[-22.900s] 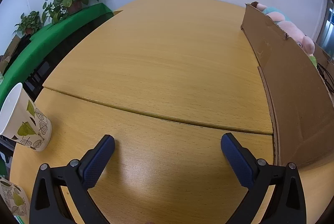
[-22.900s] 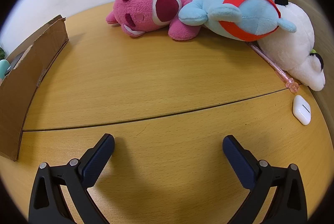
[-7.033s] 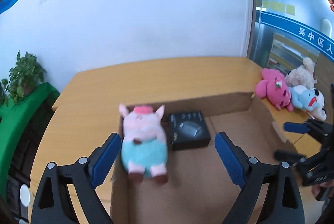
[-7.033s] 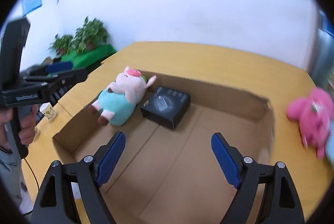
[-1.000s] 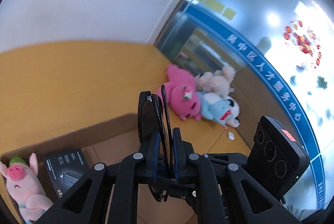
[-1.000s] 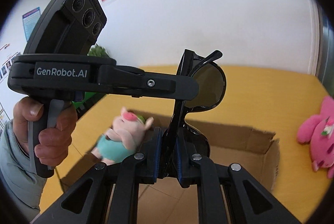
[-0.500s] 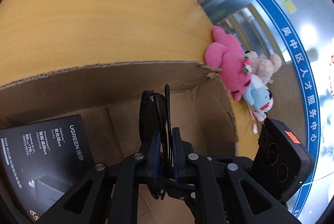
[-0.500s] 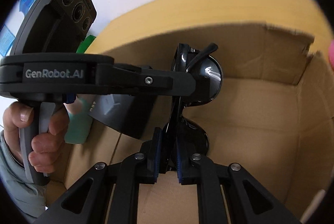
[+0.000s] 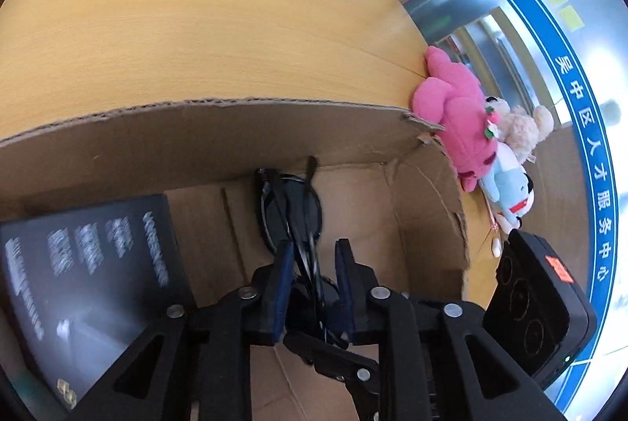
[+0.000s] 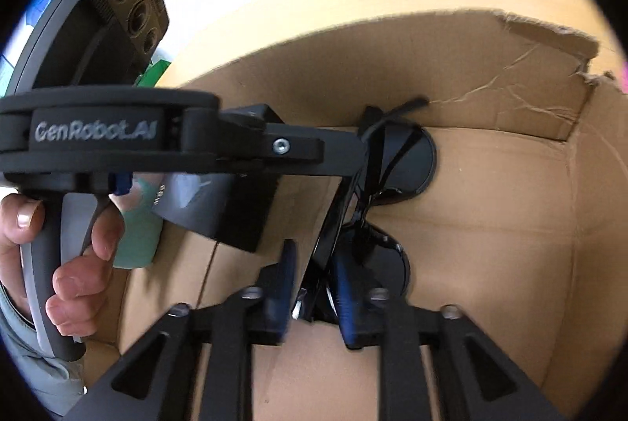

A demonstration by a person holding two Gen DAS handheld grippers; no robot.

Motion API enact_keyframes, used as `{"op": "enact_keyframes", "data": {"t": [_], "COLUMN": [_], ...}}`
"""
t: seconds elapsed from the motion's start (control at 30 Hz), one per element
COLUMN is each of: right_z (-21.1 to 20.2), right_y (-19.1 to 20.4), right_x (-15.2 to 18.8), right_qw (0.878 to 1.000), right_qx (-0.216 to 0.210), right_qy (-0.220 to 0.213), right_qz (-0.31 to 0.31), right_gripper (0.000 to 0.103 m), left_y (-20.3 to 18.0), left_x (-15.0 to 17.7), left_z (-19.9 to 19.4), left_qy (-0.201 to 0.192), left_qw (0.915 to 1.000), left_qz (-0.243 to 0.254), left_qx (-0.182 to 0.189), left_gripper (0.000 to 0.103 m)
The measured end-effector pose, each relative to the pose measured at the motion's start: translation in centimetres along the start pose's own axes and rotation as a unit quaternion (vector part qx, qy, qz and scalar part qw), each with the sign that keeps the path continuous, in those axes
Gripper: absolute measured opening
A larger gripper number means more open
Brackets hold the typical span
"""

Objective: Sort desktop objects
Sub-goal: 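Lower the sunglasses into the box and open both grippers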

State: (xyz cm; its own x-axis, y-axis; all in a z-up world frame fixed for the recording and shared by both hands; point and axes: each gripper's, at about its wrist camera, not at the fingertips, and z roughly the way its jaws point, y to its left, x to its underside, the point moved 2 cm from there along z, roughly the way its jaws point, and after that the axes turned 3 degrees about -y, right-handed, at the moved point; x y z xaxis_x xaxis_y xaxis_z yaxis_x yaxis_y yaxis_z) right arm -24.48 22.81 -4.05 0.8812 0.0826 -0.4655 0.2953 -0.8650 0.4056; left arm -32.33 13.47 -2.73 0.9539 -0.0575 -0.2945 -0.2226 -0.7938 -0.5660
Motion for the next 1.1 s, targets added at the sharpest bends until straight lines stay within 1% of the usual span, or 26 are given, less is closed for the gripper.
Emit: {"op": "enact_keyframes", "data": {"t": [0.03,0.07,0.13,0.17,0.2,0.23,0.27,0.3,0.33,0.37,0.4,0.43,0.47,0.5,0.53,0.57,0.6,0.63,0.7,0.73,0.8,0.9,1.0,1.1], "right_z": [-0.8,-1.8,-3.6,-4.6,-5.9,-7.1,-8.5,-9.9,-11.7,-12.2,-14.1,-14.7,-15.9,-16.6,-15.7,-16.4,-18.6,-19.2,-19.1,-19.5,-19.2,-19.0,-18.9,-19.1], "right_y": [0.3,0.7,1.4,1.8,2.3,2.8,3.5,4.2,4.0,3.1,3.8,4.8,6.7,7.8,7.9,8.3,9.6,10.0,10.4,10.8,11.3,12.1,12.8,13.2], "right_x": [0.2,0.4,1.0,1.4,1.9,2.5,3.3,4.1,5.5,3.4,4.9,5.4,7.6,8.4,8.2,8.9,8.8,9.6,10.4,11.5,12.4,13.4,14.0,14.5], "right_qw": [1.0,1.0,0.998,0.997,0.996,0.994,0.991,0.988,0.985,0.98,0.974,0.969,0.965,0.962,0.96,0.957,0.955,0.953,0.952,0.952,0.952,0.952,0.949,0.945], "right_qx": [0.011,0.023,0.042,0.054,0.068,0.081,0.092,0.103,0.114,0.125,0.14,0.15,0.152,0.151,0.151,0.155,0.163,0.171,0.173,0.173,0.178,0.182,0.184,0.197], "right_qy": [-0.006,-0.015,-0.03,-0.039,-0.052,-0.066,-0.081,-0.098,-0.117,-0.137,-0.162,-0.182,-0.197,-0.211,-0.222,-0.228,-0.234,-0.236,-0.238,-0.239,-0.236,-0.228,-0.231,-0.234], "right_qz": [-0.005,-0.011,-0.021,-0.027,-0.033,-0.039,-0.046,-0.053,-0.061,-0.065,-0.069,-0.074,-0.079,-0.083,-0.085,-0.086,-0.086,-0.085,-0.081,-0.081,-0.084,-0.092,-0.106,-0.118], "right_gripper": [0.044,0.052,0.056,0.057,0.057,0.06,0.064,0.066,0.07,0.073,0.076,0.08,0.08,0.08,0.08,0.081,0.081,0.081,0.081,0.081,0.081,0.081,0.081,0.081], "left_y": [-0.6,-1.1,-2.3,-3.1,-3.8,-4.5,-5.3,-6.2,-6.8,-7.7,-8.4,-8.9,-9.7,-10.2,-10.8,-11.1,-11.3,-11.5,-11.7,-11.7,-11.9,-11.8,-10.9,-10.3], "left_x": [0.4,0.6,1.3,1.8,2.4,2.9,3.8,4.8,5.9,7.4,8.9,10.5,12.6,14.5,16.8,18.3,20.1,21.8,24.2,25.2,27.1,28.9,29.8,30.4], "left_z": [-1.0,-1.8,-3.9,-5.2,-6.7,-8.1,-9.9,-11.7,-13.3,-15.0,-16.5,-18.1,-19.7,-20.9,-22.2,-22.9,-23.7,-24.1,-24.5,-24.5,-24.4,-24.6,-25.1,-25.5], "left_qy": [-0.01,-0.019,-0.043,-0.061,-0.08,-0.097,-0.121,-0.148,-0.173,-0.205,-0.234,-0.265,-0.302,-0.332,-0.364,-0.381,-0.399,-0.412,-0.416,-0.417,-0.419,-0.42,-0.417,-0.418], "left_qw": [0.9999,0.9997,0.9985,0.9972,0.9954,0.9934,0.9898,0.9843,0.9782,0.9684,0.9573,0.9425,0.9216,0.903,0.8808,0.8691,0.8562,0.8476,0.8417,0.8397,0.8379,0.8419,0.8476,0.8484], "left_qz": [0.007,0.014,0.029,0.036,0.043,0.051,0.064,0.08,0.095,0.112,0.127,0.141,0.156,0.171,0.187,0.195,0.202,0.205,0.205,0.205,0.199,0.18,0.156,0.144], "left_qx": [-0.002,-0.003,-0.016,-0.025,-0.031,-0.034,-0.041,-0.052,-0.065,-0.088,-0.113,-0.146,-0.187,-0.213,-0.237,-0.248,-0.258,-0.265,-0.276,-0.281,-0.288,-0.287,-0.289,-0.291], "left_gripper": [0.024,0.028,0.034,0.038,0.04,0.041,0.042,0.046,0.05,0.061,0.071,0.075,0.082,0.093,0.098,0.103,0.103,0.103,0.103,0.103,0.103,0.103,0.103,0.103]}}
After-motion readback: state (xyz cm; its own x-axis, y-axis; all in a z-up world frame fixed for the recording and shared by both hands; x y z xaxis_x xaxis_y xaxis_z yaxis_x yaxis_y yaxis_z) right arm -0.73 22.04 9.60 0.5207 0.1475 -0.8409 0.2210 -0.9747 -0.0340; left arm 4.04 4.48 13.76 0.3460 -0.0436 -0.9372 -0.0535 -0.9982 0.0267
